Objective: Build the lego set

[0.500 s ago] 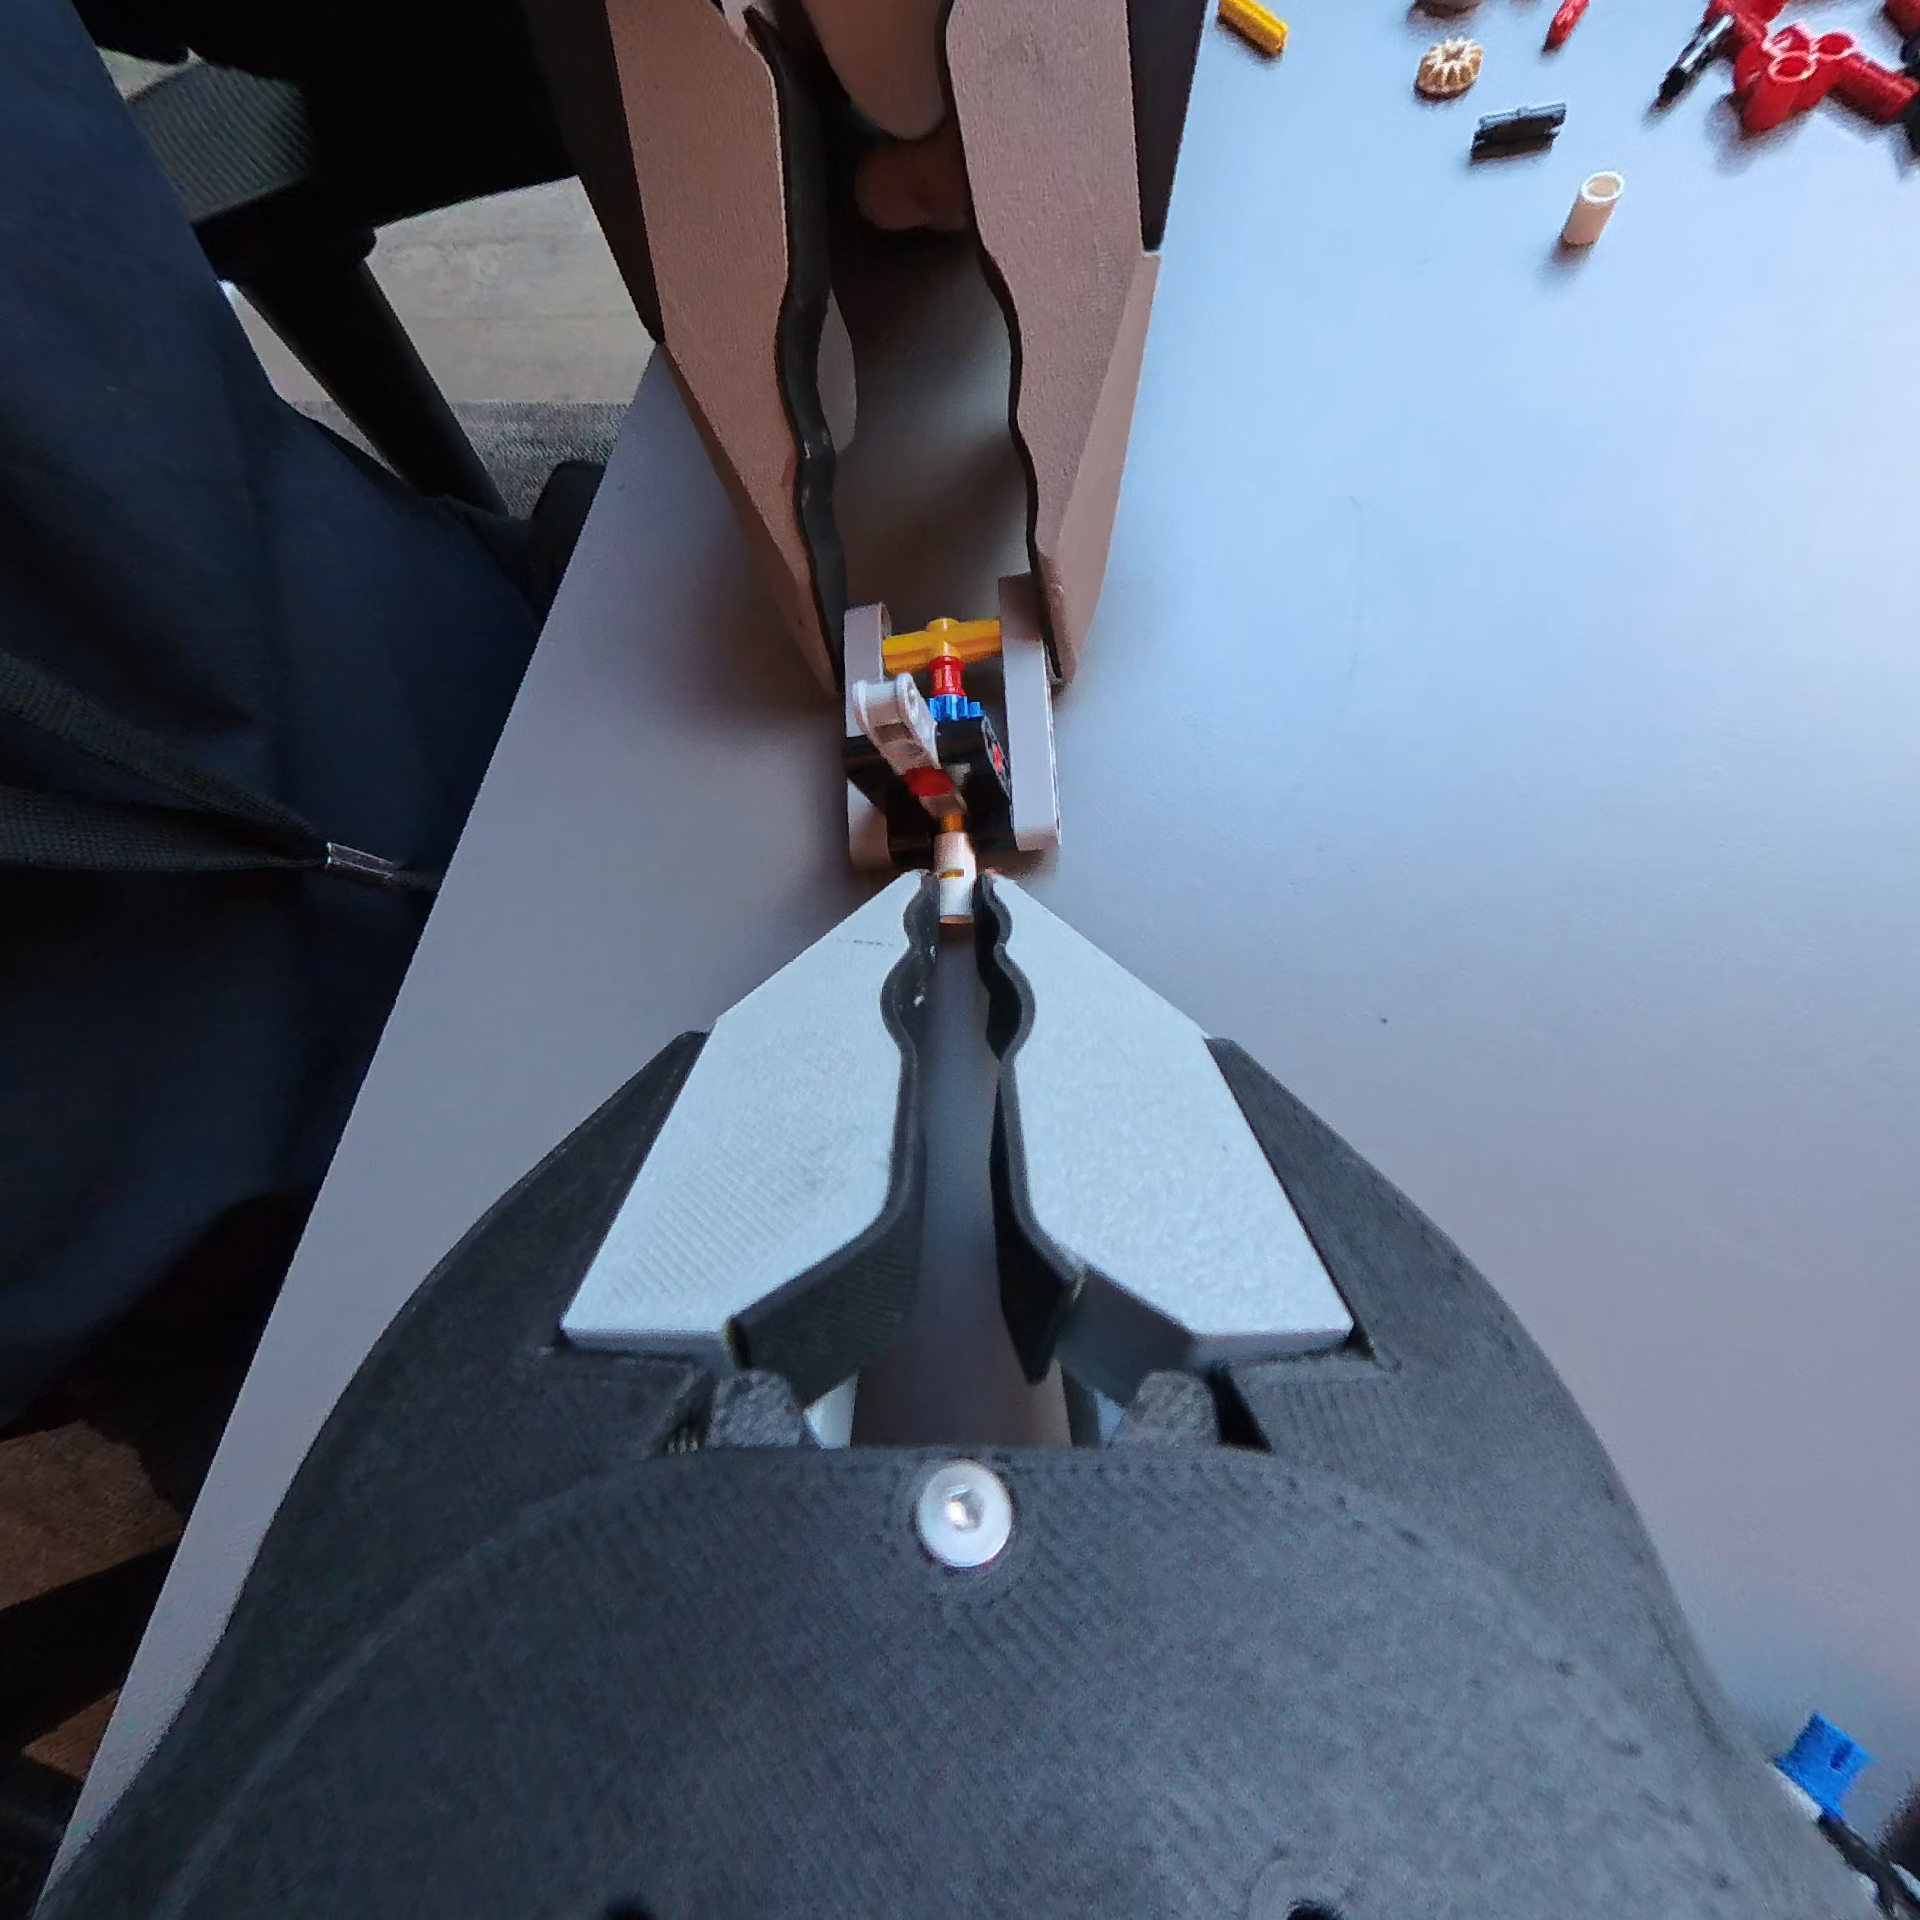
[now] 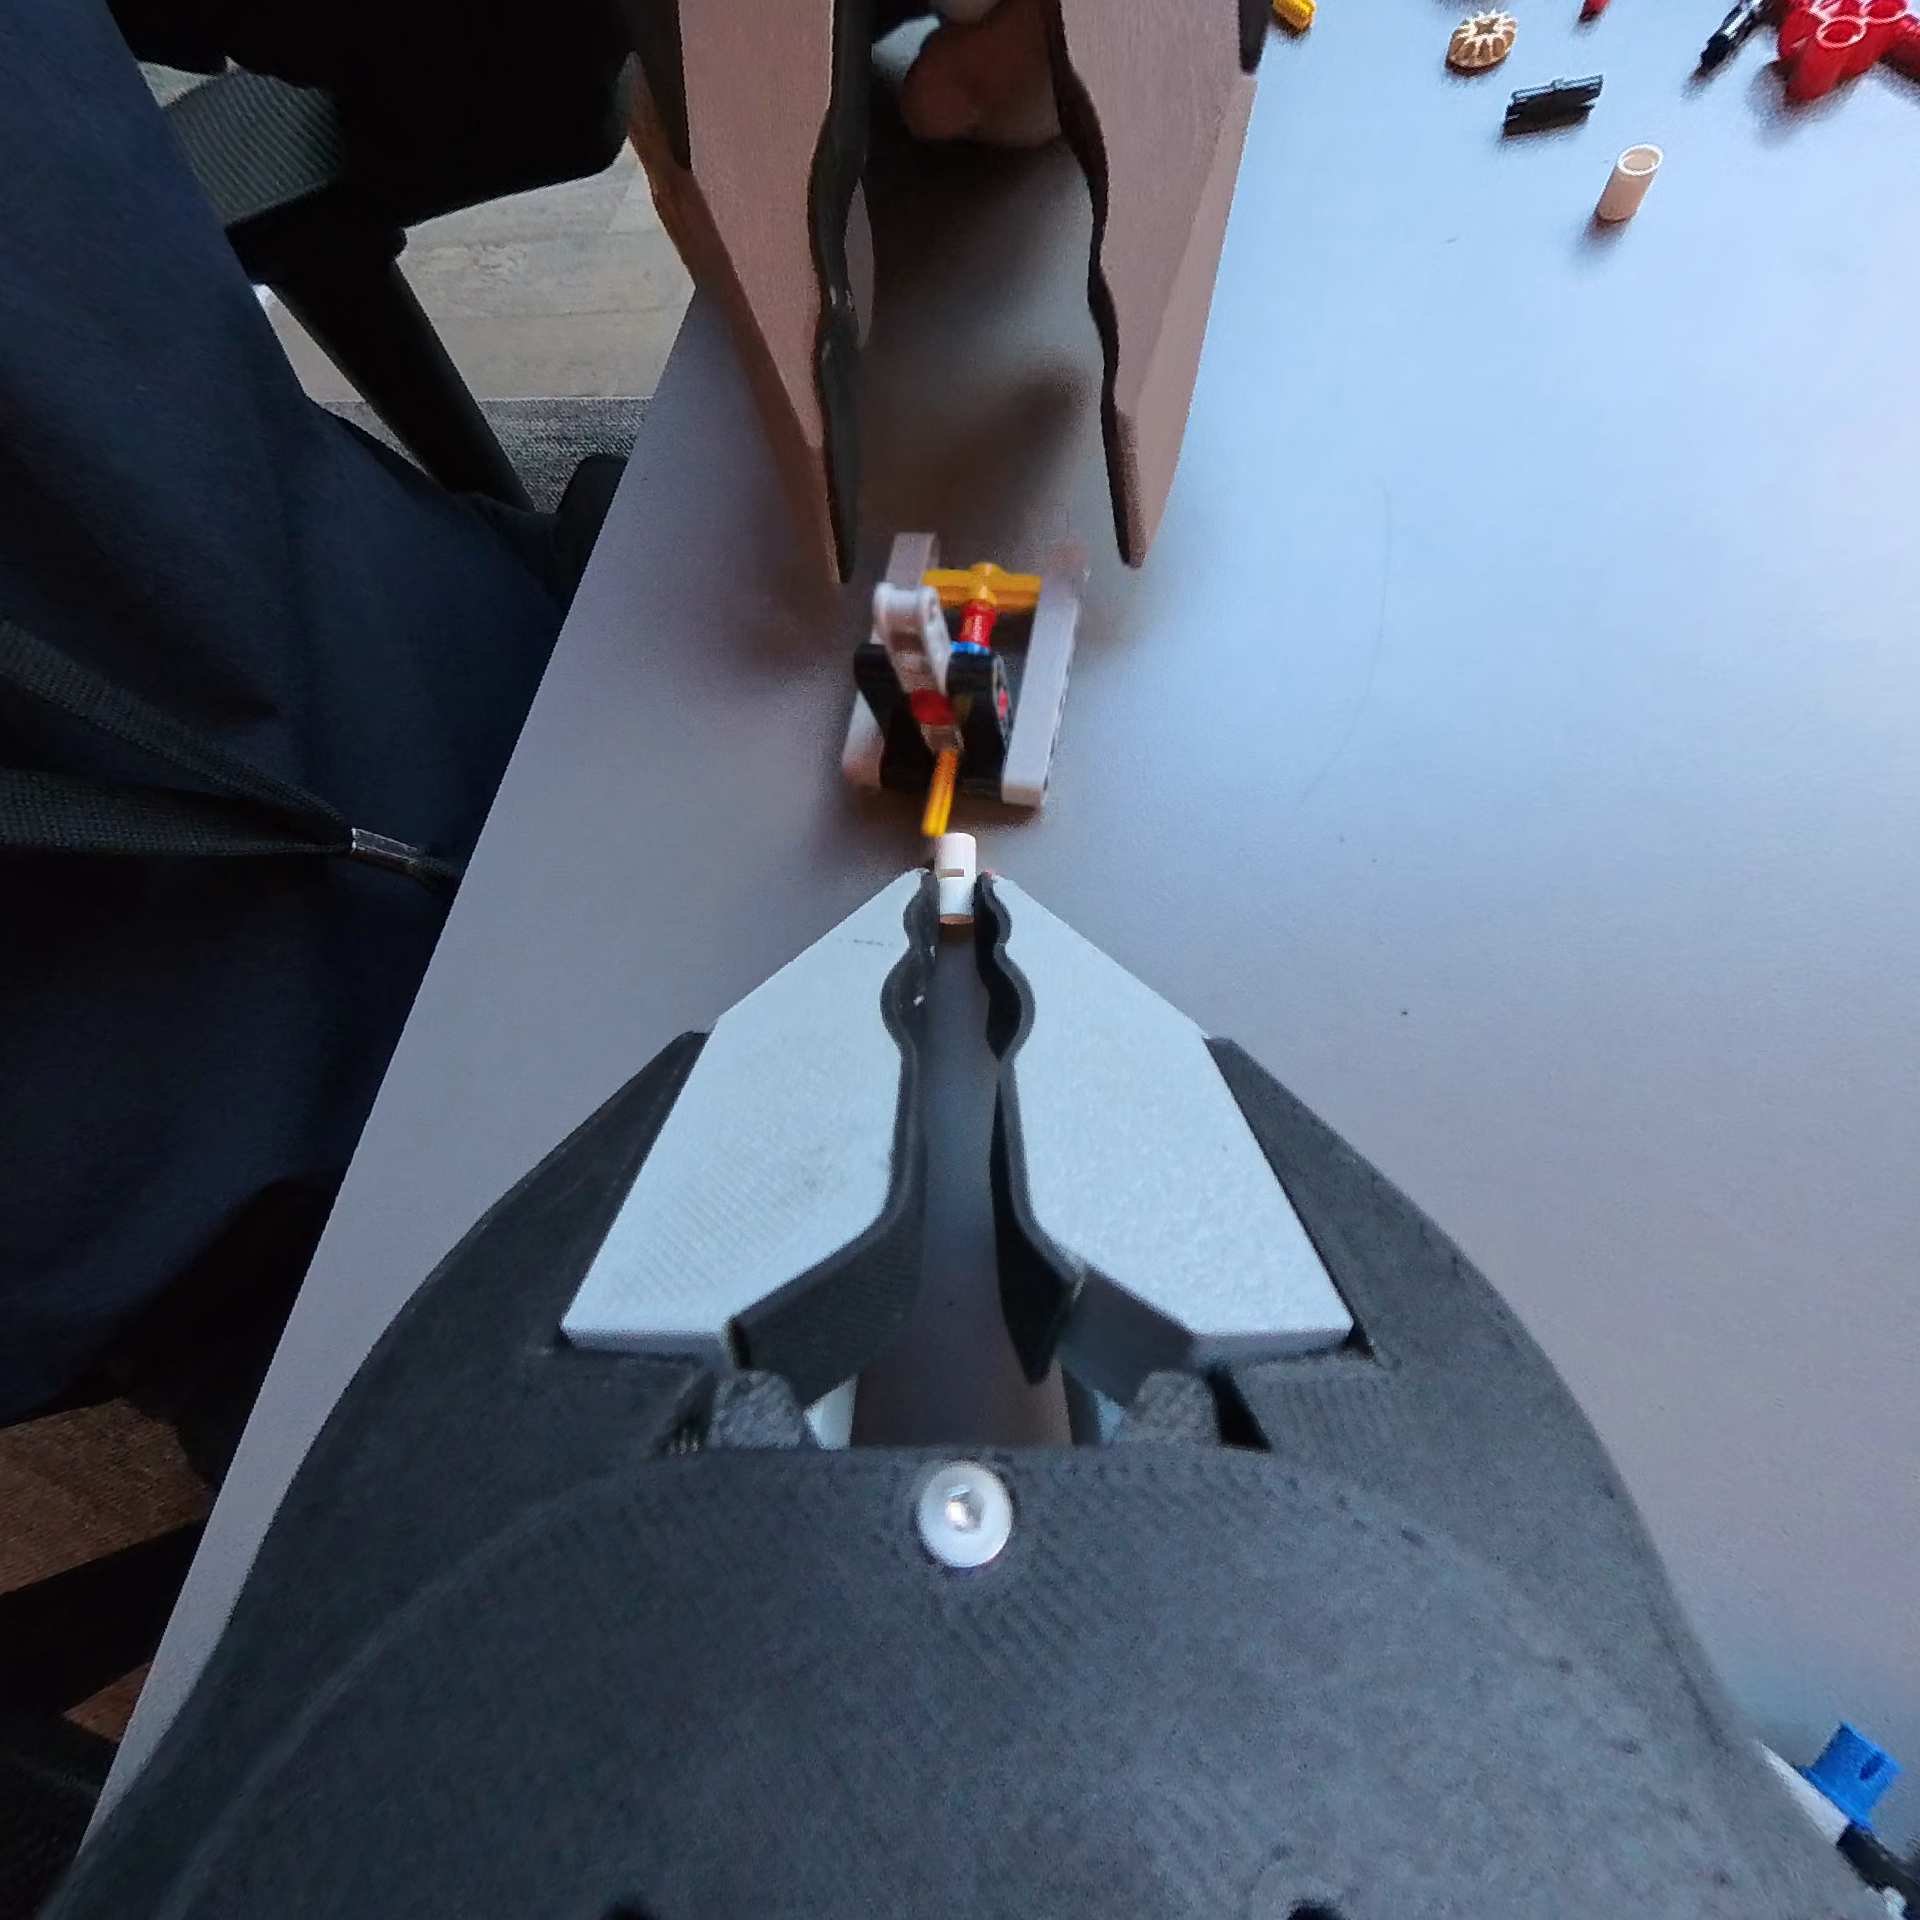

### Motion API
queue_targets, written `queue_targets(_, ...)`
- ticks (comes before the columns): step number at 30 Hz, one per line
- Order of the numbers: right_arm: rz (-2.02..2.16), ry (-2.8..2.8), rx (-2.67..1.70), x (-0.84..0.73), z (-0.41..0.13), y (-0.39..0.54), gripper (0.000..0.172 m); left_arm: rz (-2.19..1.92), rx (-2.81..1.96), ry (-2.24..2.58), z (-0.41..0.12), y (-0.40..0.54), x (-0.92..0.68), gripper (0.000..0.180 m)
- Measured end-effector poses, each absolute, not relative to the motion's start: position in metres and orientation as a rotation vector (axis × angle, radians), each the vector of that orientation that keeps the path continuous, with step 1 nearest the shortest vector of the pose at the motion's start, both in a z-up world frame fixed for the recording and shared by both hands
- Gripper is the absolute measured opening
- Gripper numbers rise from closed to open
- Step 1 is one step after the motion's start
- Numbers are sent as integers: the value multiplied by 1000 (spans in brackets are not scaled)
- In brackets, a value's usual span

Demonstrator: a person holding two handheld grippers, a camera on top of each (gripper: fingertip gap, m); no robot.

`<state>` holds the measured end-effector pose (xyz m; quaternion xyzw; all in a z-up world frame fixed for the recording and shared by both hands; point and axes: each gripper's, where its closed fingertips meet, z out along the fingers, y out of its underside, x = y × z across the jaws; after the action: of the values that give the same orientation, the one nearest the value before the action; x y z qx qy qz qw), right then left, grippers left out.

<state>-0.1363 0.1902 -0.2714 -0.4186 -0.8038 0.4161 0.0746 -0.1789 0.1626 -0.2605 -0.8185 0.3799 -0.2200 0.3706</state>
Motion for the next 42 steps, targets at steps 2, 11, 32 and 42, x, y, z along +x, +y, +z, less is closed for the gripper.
queue_targets(2, 1248, -2411, -1255, -136, -271, 190, 3, -584, -2103, 968, -260, 161, -181, 51)
queue_targets(11, 1274, -2404, -1303, -131, -271, 190, 3, -558, -2126, 1031, -260, 153, -182, 19)
queue_targets(32, 1194, -2336, -1335, -123, -271, 189, 3, -321, -2272, 1116, -243, 164, -171, 6)
queue_targets(42, 1191, -2328, -1309, -119, -267, 187, 3, -269, -2429, 1355, -263, 168, -171, 13)
